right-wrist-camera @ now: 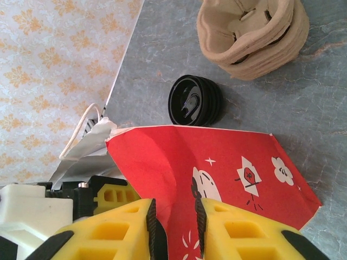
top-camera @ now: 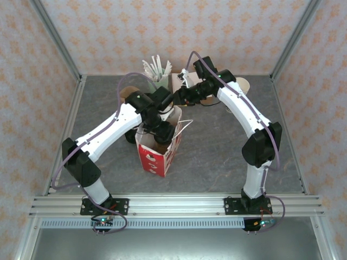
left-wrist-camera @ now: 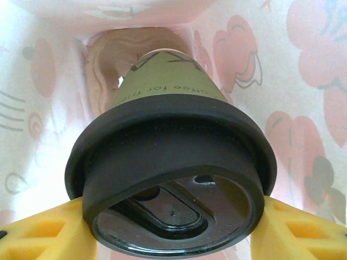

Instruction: Pack the takeout coffee

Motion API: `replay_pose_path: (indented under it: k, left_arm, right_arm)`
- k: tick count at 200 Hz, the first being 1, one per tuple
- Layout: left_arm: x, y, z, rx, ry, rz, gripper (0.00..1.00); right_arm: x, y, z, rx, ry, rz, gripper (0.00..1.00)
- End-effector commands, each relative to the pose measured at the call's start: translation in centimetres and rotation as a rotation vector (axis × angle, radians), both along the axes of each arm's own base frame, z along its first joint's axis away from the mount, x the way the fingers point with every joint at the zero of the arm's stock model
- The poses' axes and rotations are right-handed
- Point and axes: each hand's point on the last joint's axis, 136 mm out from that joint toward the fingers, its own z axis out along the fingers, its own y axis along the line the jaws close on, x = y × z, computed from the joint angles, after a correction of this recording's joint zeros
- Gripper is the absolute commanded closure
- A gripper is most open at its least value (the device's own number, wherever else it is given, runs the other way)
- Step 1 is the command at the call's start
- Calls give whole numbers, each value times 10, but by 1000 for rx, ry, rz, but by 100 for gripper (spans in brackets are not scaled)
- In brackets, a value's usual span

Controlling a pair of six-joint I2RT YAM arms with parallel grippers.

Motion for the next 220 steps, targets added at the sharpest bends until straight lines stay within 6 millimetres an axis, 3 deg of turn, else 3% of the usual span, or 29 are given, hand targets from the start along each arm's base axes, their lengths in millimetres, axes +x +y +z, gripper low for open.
replay_pose_path:
  k: [1,106,175,181,220]
  left_arm:
    - [-3,2,-13,51,44,-23,47]
    - [19,10,-18,170,46,43,48]
    - [31,0,-23,167,46,44,48]
    - [33,-2,-34,185,75,37,48]
    - [31,-1,-47,218,114,6,49]
  right_arm:
    - [-4,4,19,36,-26,11,71]
    - [-13,8,12,37,12,43,68]
    - [-16,9,10,42,24,50,68]
    - [-16,9,10,41,23,50,68]
    - [-17,8,10,40,20,51,68]
